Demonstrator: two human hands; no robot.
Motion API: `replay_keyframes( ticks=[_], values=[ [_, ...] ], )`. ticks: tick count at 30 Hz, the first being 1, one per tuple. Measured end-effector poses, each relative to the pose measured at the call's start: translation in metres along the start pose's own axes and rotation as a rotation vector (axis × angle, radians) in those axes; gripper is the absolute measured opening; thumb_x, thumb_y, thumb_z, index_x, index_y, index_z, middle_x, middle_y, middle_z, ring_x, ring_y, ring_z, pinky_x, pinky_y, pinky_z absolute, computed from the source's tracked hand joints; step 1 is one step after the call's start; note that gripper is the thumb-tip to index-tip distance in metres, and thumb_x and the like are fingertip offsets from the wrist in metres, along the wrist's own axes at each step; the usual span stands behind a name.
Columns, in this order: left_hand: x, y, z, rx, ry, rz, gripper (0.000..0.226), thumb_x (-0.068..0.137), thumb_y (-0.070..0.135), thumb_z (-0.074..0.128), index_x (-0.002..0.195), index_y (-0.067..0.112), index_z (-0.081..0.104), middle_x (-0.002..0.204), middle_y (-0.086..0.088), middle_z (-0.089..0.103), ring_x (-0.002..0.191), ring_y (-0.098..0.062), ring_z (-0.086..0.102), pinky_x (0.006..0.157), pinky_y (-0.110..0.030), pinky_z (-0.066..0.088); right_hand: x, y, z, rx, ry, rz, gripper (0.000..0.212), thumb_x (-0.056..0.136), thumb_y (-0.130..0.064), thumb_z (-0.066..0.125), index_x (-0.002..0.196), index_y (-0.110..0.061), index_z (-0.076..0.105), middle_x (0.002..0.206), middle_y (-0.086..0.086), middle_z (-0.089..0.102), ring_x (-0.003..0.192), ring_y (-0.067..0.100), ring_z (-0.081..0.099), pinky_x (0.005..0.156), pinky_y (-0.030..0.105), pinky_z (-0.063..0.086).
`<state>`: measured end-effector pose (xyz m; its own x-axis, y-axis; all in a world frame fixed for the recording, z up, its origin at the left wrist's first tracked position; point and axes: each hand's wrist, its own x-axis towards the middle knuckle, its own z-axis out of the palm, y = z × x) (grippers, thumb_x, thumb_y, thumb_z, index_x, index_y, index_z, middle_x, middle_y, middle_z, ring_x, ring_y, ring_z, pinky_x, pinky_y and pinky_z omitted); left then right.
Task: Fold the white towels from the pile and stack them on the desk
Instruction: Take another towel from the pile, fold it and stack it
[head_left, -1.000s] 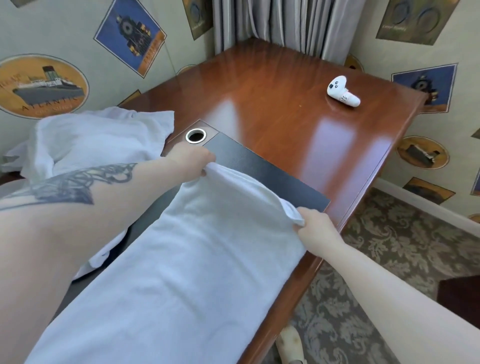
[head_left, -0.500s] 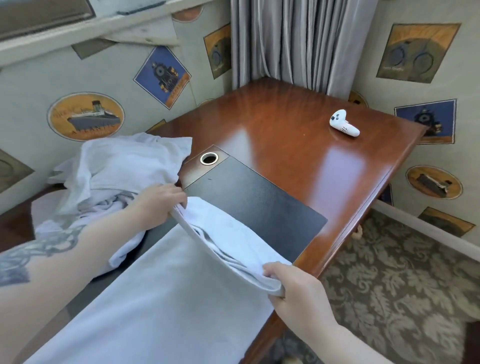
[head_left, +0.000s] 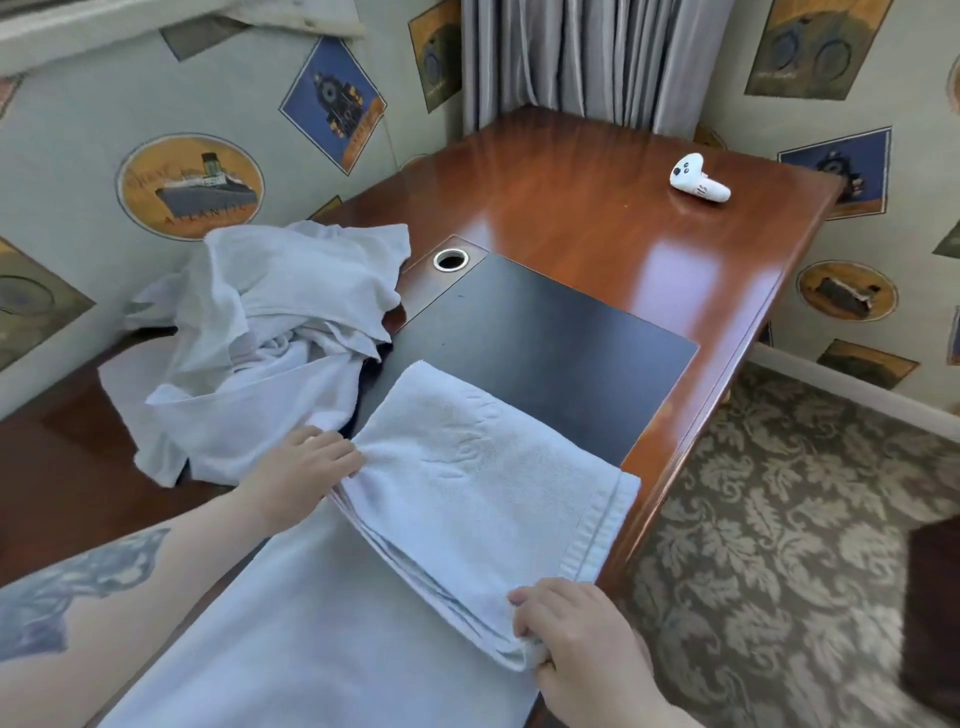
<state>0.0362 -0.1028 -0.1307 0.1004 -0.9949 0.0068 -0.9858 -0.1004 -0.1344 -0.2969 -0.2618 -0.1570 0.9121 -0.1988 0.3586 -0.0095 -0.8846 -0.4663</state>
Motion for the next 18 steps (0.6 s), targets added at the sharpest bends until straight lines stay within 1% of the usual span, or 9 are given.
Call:
replay_keyframes(
  ticks=[2,4,5,7,9,10,12,14,18],
  values=[
    [-0.013,0.001,0.009,-0.089,-0.135,-0.065,0.051,0.048,-0.012,0.060,0.089,0.018,0.066,0.097,0.007,0.067,0.095,-0.020,0.066,0.089,-0.033,0.045,-0.013,-0.005,0.004,0.017,-0.026,0.080,0.026,0.046,-0.004,0.066,0.063,-0.023,0.069,0.093,-0.015,0.072,0.083,0.008,0.070,0.063,0.016,0.052],
    [-0.015,-0.005,0.008,-0.131,-0.215,-0.127,0.046,0.066,-0.001,0.054,0.104,0.022,0.067,0.112,0.011,0.064,0.117,-0.017,0.056,0.107,-0.032,0.028,-0.026,-0.001,0.004,0.069,0.042,0.207,0.037,0.064,0.003,0.051,0.078,-0.022,0.074,0.099,-0.017,0.070,0.093,0.005,0.067,0.077,0.020,0.052],
    [-0.015,-0.005,0.004,-0.126,-0.226,-0.157,0.044,0.073,0.007,0.050,0.110,0.026,0.066,0.117,0.015,0.062,0.126,-0.014,0.049,0.114,-0.031,0.018,-0.030,0.000,0.004,0.086,0.067,0.240,0.041,0.065,0.006,0.046,0.081,-0.020,0.073,0.099,-0.017,0.069,0.094,0.005,0.066,0.078,0.024,0.051],
    [-0.011,0.007,-0.006,-0.143,-0.100,-0.160,0.040,0.075,0.019,0.047,0.105,0.028,0.070,0.111,0.015,0.065,0.121,-0.016,0.054,0.113,-0.030,0.017,-0.030,-0.003,0.003,0.052,0.045,0.246,0.037,0.062,0.008,0.056,0.082,-0.020,0.070,0.098,-0.017,0.068,0.093,0.005,0.063,0.076,0.027,0.049],
    [-0.008,0.034,-0.010,-0.237,0.045,-0.046,0.033,0.071,0.025,0.051,0.096,0.025,0.073,0.098,0.009,0.068,0.100,-0.022,0.065,0.101,-0.030,0.031,-0.027,-0.009,0.006,0.013,-0.042,0.209,0.040,0.055,0.004,0.073,0.086,-0.021,0.069,0.102,-0.017,0.067,0.096,0.007,0.061,0.079,0.026,0.047],
    [-0.007,0.051,-0.006,-0.282,0.028,0.045,0.033,0.072,0.028,0.055,0.100,0.025,0.072,0.101,0.008,0.067,0.100,-0.021,0.064,0.100,-0.031,0.035,-0.027,-0.012,0.009,-0.003,-0.080,0.208,0.042,0.054,0.003,0.077,0.088,-0.021,0.069,0.103,-0.016,0.066,0.096,0.007,0.061,0.080,0.024,0.048],
    [-0.005,0.081,0.007,-0.342,-0.078,0.141,0.043,0.075,0.034,0.062,0.116,0.026,0.066,0.122,0.008,0.062,0.120,-0.017,0.055,0.109,-0.040,0.032,-0.024,-0.013,0.012,-0.003,-0.079,0.270,0.043,0.054,0.007,0.078,0.087,-0.019,0.070,0.100,-0.014,0.067,0.094,0.009,0.062,0.076,0.023,0.051],
    [-0.006,0.098,0.019,-0.425,-0.126,0.062,0.049,0.080,0.037,0.064,0.128,0.029,0.060,0.137,0.011,0.051,0.135,-0.010,0.040,0.114,-0.045,0.021,-0.019,-0.011,0.012,-0.004,-0.026,0.337,0.038,0.057,0.011,0.076,0.082,-0.016,0.069,0.091,-0.012,0.067,0.088,0.013,0.064,0.068,0.025,0.053],
    [-0.012,0.102,0.031,-0.573,-0.102,-0.052,0.042,0.094,0.032,0.059,0.135,0.031,0.055,0.145,0.017,0.042,0.141,-0.001,0.027,0.119,-0.041,0.005,-0.011,-0.021,0.007,0.165,0.063,0.469,0.022,0.079,-0.003,0.073,0.077,-0.024,0.065,0.077,-0.015,0.061,0.078,0.004,0.056,0.068,0.020,0.043]
  ],
)
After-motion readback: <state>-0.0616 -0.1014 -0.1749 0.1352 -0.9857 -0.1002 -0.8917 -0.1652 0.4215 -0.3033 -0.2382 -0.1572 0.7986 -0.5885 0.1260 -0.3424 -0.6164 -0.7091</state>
